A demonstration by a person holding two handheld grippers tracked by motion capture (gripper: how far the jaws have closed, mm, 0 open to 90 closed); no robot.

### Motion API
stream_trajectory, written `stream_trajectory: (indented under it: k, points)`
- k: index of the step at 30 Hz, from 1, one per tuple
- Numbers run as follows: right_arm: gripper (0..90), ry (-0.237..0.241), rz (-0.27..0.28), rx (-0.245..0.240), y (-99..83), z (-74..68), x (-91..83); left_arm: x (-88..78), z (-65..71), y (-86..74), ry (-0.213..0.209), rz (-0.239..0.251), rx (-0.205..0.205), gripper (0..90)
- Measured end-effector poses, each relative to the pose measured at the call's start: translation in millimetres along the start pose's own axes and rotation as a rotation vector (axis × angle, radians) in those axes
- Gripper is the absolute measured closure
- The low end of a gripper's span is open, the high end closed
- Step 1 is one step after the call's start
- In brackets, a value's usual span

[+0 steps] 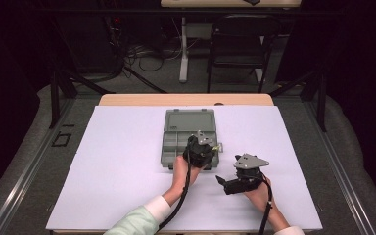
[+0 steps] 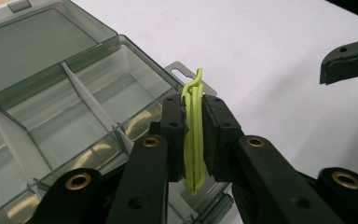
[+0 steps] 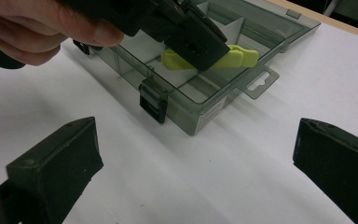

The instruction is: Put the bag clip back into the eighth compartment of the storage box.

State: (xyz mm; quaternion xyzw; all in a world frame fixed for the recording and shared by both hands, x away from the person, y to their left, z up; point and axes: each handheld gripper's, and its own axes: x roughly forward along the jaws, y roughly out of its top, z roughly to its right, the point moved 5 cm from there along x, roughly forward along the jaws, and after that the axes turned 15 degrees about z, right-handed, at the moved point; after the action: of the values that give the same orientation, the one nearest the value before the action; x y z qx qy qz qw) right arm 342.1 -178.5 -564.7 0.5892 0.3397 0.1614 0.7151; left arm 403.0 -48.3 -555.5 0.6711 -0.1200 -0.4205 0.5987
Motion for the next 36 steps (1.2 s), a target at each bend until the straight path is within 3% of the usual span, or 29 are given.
stream_trajectory:
  k: [3,9,17,25,36]
  points:
    - [0.0,0.002,-0.002,-0.001,-0.7,0.1,0.6,0.7,-1.0,-1.1,0.015,-0.002,-0.001,78.4]
    - [0.0,0.005,-0.004,-0.003,-0.8,-0.6,0.8,0.0,-1.8,-4.4,0.007,-0.009,-0.001,71.8]
    - [0.0,0.007,0.000,0.001,-0.8,-0.3,0.8,-14.5,-5.9,-3.4,0.020,0.012,0.055,39.8]
    - [0.0,0.014,0.008,0.009,0.1,-1.2,1.0,-30.2,-18.2,-1.0,0.012,0.027,0.070,21.6]
    - [0.0,0.020,0.003,0.014,-1.3,0.1,2.8,-44.3,-33.4,-6.4,0.029,0.025,0.079,13.8]
